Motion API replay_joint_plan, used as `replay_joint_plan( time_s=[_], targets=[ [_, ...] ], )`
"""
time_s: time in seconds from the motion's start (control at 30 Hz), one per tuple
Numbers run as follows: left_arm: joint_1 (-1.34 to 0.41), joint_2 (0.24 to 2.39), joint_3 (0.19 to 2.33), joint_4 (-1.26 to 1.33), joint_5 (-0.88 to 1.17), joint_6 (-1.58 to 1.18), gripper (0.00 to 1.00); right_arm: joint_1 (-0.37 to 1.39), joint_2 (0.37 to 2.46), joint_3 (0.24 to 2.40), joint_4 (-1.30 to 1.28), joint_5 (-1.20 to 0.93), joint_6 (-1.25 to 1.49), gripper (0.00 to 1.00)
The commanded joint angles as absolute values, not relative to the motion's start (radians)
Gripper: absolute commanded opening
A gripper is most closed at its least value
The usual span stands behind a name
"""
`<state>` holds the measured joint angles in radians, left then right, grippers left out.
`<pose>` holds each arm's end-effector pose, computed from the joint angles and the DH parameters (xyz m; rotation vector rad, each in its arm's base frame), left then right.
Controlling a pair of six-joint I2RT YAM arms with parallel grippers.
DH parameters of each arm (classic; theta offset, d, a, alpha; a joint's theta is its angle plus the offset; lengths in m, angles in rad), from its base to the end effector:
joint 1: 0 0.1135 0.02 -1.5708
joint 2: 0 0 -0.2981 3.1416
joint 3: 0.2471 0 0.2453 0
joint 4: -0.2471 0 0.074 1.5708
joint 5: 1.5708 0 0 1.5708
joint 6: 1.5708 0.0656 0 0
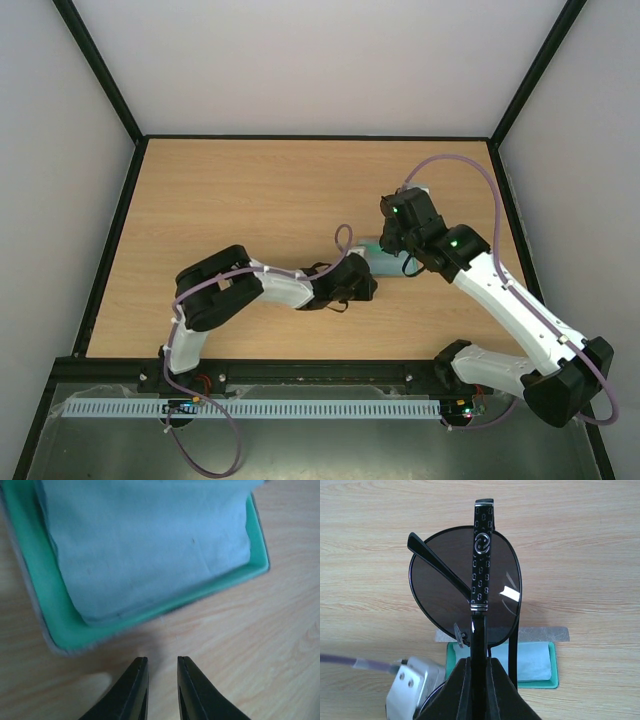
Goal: Organize the sunglasses
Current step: Adjust the sunglasses case at the center of the board.
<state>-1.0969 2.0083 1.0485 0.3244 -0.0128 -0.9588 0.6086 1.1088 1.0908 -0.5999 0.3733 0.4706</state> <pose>0.2035 -0.3949 0.1403 0.1609 2.4404 -1.0495 0.2074 0.1154 0.3578 0.0605 2.1478 0.2206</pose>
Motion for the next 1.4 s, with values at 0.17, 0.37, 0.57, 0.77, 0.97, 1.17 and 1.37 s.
replay_joint_plan(
  time_s=[0.17,0.37,0.57,0.77,0.97,1.17,1.37],
  targets=[
    [-0.996,2.082,1.097,0.301,-0.037,-0.928,0.19,0.600,1.108,1.076,-0.601,0.368,0.454,0.02],
    [-0.921,2.117,1.132,0.306,-0.006,-0.895,0.19,0.600,1.127,1.076,-0.602,0.371,0.457,0.02],
    [-0.865,2.163,1.216,0.282,0.024,-0.865,0.18,0.598,1.143,1.084,-0.613,0.378,0.457,0.02],
    [-0.837,2.201,1.293,0.259,0.052,-0.842,0.18,0.598,1.172,1.095,-0.621,0.376,0.454,0.02],
    [-0.815,2.208,1.291,0.276,0.066,-0.836,0.18,0.598,1.193,1.094,-0.614,0.372,0.451,0.02],
    [-0.803,2.244,1.331,0.269,0.085,-0.821,0.18,0.598,1.198,1.098,-0.611,0.367,0.452,0.02],
    [-0.804,2.264,1.373,0.246,0.083,-0.806,0.18,0.598,1.194,1.092,-0.608,0.358,0.456,0.02]
  ],
)
